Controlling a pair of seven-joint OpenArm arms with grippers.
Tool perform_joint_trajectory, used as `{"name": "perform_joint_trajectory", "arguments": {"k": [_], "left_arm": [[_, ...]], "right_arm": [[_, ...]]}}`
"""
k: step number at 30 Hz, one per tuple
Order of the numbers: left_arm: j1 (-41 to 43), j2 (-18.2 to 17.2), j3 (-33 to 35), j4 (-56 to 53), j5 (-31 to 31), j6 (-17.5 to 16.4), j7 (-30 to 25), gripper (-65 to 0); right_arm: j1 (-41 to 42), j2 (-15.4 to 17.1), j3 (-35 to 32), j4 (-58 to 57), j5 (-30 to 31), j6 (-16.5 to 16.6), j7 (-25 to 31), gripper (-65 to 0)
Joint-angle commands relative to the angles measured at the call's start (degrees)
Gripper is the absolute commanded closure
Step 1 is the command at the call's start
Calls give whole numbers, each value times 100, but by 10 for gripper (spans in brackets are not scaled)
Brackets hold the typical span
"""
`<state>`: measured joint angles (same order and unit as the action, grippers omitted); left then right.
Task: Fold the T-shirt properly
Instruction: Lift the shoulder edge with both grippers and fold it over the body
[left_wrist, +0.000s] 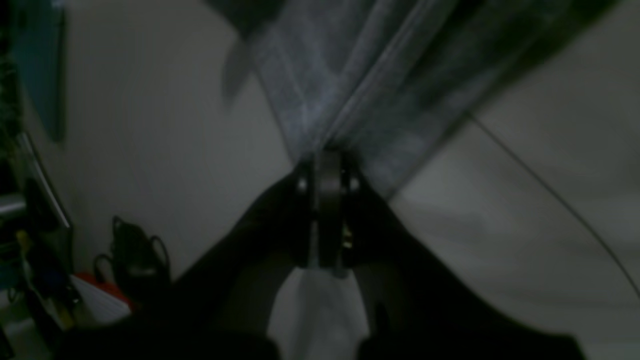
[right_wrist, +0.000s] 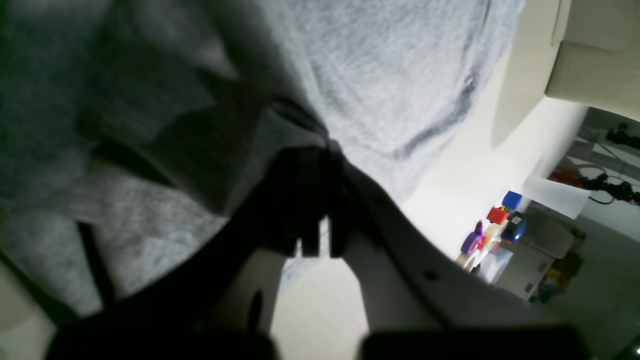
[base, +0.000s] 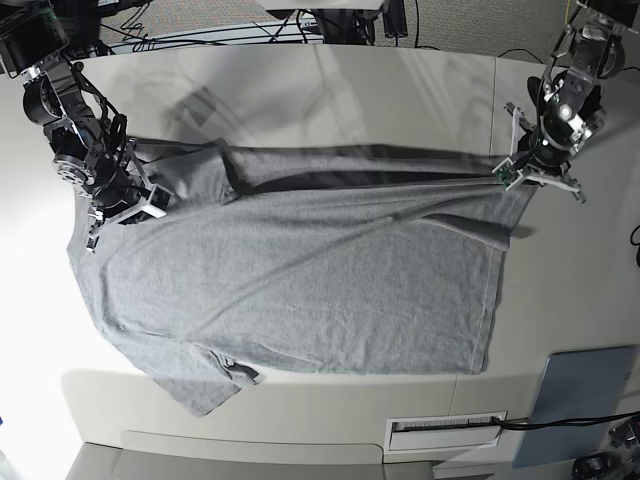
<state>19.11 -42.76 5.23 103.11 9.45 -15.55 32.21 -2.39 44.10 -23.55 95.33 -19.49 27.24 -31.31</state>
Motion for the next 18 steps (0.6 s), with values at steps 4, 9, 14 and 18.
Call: {"name": "perform_joint_trajectory", "arguments": {"k": [4,9,14,18], "left_arm": [[98,-92,-50,295,166,229,-42,0],[-190,-92,-50,293,289,549,-107,0],[-651,-87,-50,208,-146,466,-313,0],[-964,-55,-50,-179,-470,66,-420,0]], "right_arm": [[94,127,61,55,-70,-94,-85,0],[94,127,61,55,-70,-96,-133,0],[46,127,63,55,-70,-293,-302,0],[-2,125,63,55,-70,-400,-363,0]]}}
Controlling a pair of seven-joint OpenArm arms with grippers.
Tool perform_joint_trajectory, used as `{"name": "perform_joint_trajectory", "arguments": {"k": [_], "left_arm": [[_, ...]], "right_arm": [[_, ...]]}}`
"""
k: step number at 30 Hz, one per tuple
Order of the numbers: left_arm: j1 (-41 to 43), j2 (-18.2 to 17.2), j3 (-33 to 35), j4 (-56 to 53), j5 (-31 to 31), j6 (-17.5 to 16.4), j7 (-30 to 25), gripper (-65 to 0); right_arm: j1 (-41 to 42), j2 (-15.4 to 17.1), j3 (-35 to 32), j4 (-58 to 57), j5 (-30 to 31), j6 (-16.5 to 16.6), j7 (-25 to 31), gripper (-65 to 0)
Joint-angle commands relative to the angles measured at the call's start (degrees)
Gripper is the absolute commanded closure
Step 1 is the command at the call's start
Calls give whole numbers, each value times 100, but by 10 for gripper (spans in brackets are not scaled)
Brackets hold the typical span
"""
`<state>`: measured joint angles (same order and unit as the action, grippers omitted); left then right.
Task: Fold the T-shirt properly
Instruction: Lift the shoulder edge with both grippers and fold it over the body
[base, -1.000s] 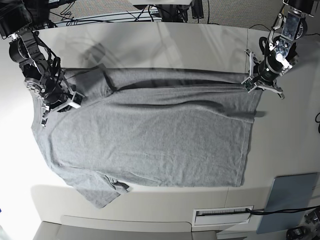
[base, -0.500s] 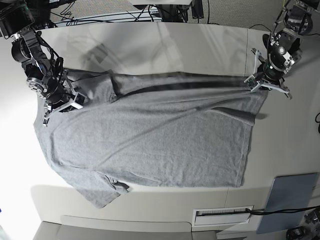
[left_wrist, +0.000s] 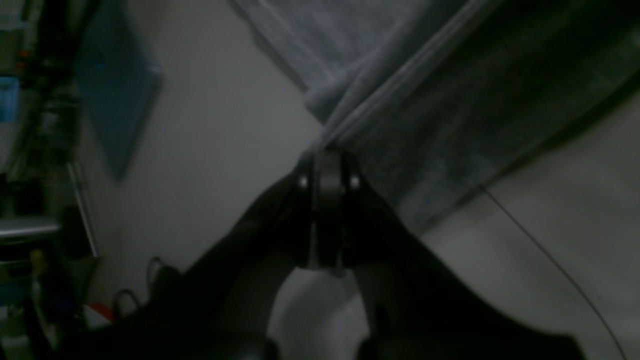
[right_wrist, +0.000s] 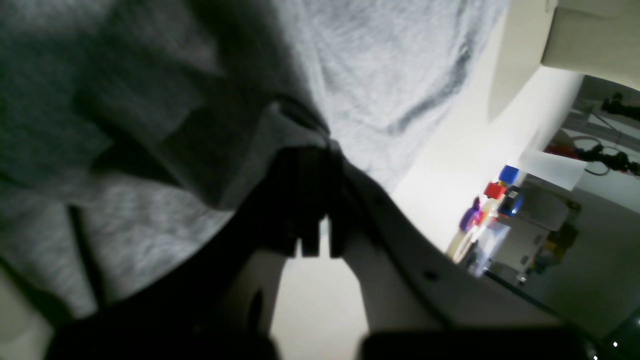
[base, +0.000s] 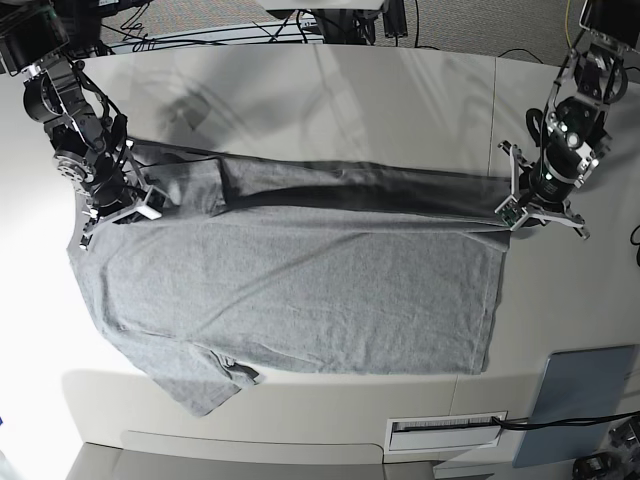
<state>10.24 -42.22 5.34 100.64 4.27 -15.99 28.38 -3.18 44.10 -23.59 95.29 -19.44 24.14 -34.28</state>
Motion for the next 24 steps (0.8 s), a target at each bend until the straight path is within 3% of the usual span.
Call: {"name": "perform_joint_trajectory", "arguments": {"k": [1,10,20,21,24], "left_arm": [[-133,-98,-61,-59,-42,46,-46,0],[-247,162,-61,-774,-267,-345,-601,0],[-549,426,-61,-986,-304,-337,-614,0],[-549,426,-61,-986,-306,-337,-584,-7],[-549,426,-61,-986,-304,-339,-520,-188]], "right_arm": [[79,120,68,59,-74,-90,-68,0],[79,-13,72,59,-74,-238,-90,0],[81,-76,72,59,-15,-404,-175,0],[83,-76,72,59,52,-404,-175,-35],[83,-74,72,61,103,-404,-177,-168]]}}
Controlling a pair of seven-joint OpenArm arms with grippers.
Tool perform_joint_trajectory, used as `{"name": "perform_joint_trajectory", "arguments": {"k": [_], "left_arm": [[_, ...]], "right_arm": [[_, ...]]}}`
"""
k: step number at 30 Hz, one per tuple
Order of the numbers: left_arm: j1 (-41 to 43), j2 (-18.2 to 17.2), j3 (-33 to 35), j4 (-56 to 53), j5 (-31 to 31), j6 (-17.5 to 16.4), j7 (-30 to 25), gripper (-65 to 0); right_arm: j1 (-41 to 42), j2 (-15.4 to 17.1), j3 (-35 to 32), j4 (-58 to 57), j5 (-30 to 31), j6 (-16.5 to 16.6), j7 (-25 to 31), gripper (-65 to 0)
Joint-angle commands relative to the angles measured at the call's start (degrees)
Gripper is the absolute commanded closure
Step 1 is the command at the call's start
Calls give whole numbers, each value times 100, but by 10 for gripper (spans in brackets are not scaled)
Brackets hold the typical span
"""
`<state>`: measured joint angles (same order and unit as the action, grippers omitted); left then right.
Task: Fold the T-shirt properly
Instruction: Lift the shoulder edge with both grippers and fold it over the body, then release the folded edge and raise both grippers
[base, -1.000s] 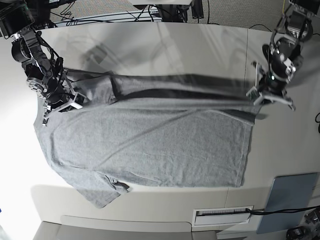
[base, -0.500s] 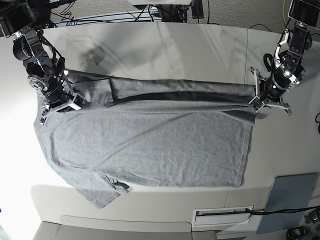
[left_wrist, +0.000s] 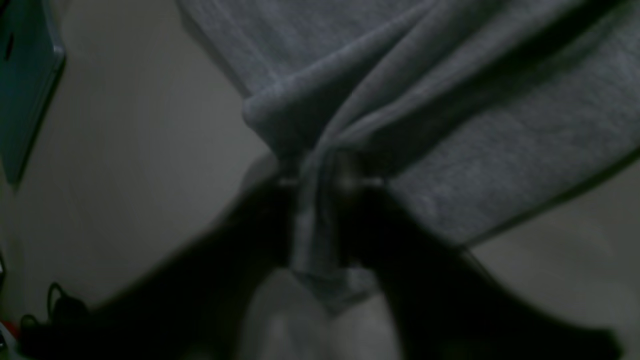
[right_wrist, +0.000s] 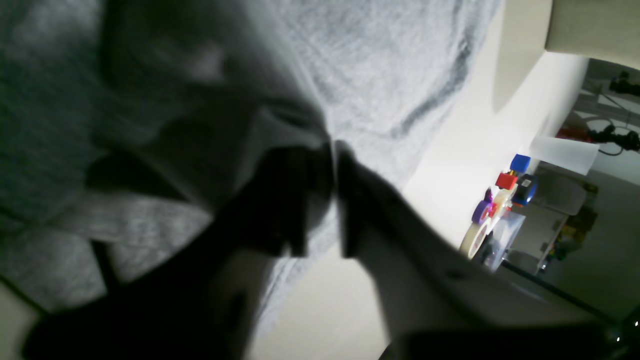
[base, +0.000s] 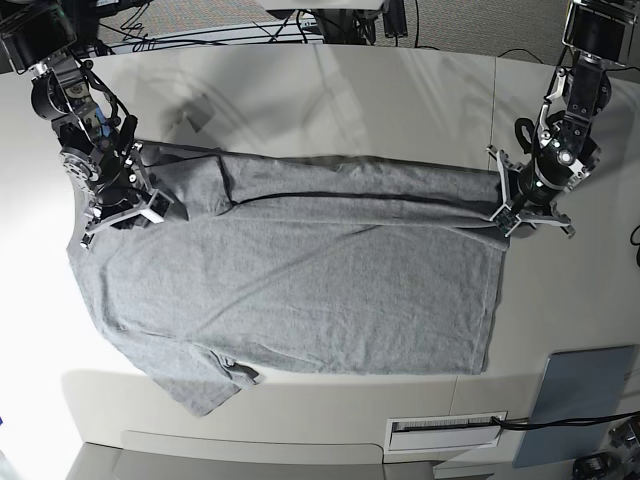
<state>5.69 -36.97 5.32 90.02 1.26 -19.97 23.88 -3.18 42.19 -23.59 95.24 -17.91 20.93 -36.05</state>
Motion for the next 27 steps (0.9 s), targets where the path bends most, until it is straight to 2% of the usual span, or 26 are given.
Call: {"name": "perform_joint_trajectory", "arguments": {"k": [1,2,7,10,12,15,20,23,26,27], "left_arm": [[-94,-98,-59,76,-2,59,-68,-237],[-94,-98,-59,76,-2,59,-2,-264],[-85,-103,-59,122,-31,59,337,-261],[20,-103,-76,302,-590,238,717,-243],[203,-94,-125,444,-761,387,734,-243],[509,20,-387,651,-927,411,719,-243],[811,723,-1521,785,-1888,387,658,-239],[807,1224,-2135,734,-2428,28,654,-175],[758,1510,-2258,560,-2664,-299,623,-30],[739,1578,-2253,481,-2660,-372,579,0]], "right_arm": [[87,116,72,66,-55,-83,-4,-199],[98,114,72,66,-44,-85,-42,-215],[92,162,94,332,533,-87,-389,-216],[-118,157,391,603,1010,-85,-463,-216],[-417,129,793,833,1311,-85,-472,-215],[-960,-13,1602,1082,1827,-83,-468,-215],[-1687,-675,2966,1158,2789,-66,-439,-215],[-1882,-1108,3383,1156,2905,-66,-420,-206],[-1851,-1388,3436,1075,2900,-68,-352,-68],[-1816,-1471,3436,1025,2898,-63,-339,-17]]}}
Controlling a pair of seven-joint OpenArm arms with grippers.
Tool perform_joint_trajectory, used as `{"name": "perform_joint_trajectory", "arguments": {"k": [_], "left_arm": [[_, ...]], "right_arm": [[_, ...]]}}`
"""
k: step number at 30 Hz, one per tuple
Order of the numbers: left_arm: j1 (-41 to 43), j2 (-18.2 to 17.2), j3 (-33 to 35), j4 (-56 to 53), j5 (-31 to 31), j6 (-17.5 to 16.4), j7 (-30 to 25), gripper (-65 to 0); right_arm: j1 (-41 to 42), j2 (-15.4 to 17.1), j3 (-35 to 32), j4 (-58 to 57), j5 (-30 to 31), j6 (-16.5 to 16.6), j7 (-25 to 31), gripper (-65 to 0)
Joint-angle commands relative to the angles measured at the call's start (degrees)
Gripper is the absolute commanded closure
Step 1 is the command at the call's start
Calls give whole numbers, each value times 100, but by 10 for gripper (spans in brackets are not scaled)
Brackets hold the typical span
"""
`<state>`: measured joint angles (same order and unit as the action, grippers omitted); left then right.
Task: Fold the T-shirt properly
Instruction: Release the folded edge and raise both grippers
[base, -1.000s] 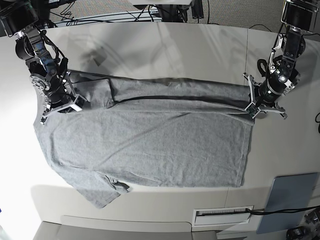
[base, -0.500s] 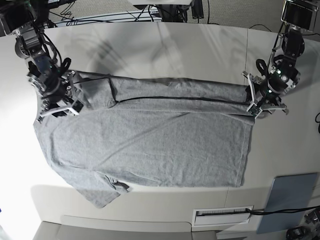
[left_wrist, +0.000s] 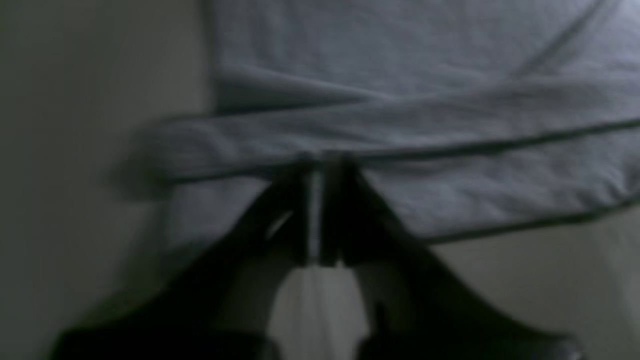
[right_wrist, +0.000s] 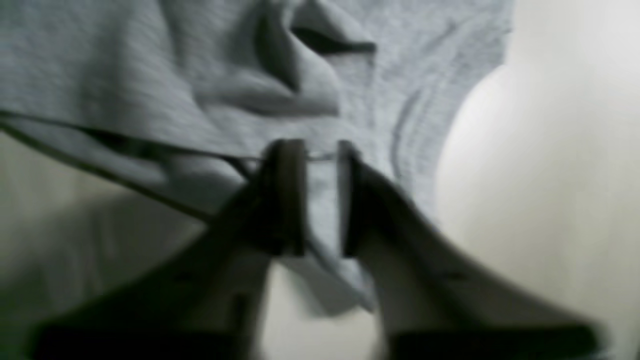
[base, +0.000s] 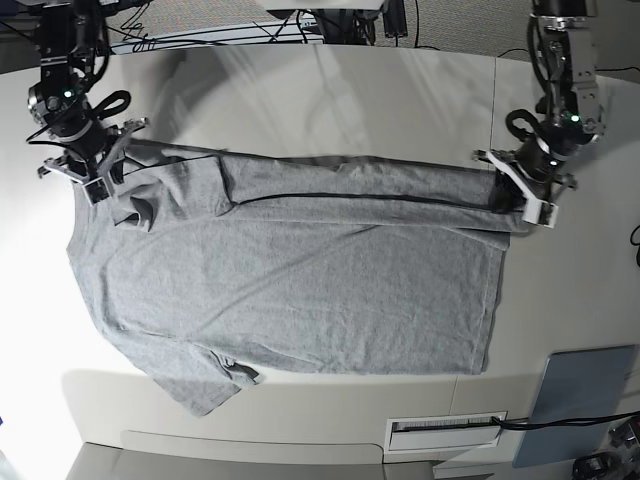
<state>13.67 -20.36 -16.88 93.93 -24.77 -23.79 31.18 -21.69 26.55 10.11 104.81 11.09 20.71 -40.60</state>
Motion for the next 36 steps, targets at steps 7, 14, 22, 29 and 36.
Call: {"name": "perform_joint_trajectory", "arguments": {"k": [7,14,22,29,36], "left_arm": [[-490,37,-11,-647,-59,31,-160,0],[-376,37,-13,-1364,-125,-334,140,0],[612,35,-13,-876,-227,-330,142,0],[1322,17,-13,-264,76,-330,142,0],[1788,-37,-13,-140,118,-328,313,0]], "right_arm": [[448,-225,48,-678,-125,-31,225,0],[579,-223,35,-1510,-131,341,199,0],[55,-92,50,-1550,-262,413,186,0],[-809,107,249,-953,-584,393,177,0],[-1493,109,756,-708,-601,442,162,0]]}}
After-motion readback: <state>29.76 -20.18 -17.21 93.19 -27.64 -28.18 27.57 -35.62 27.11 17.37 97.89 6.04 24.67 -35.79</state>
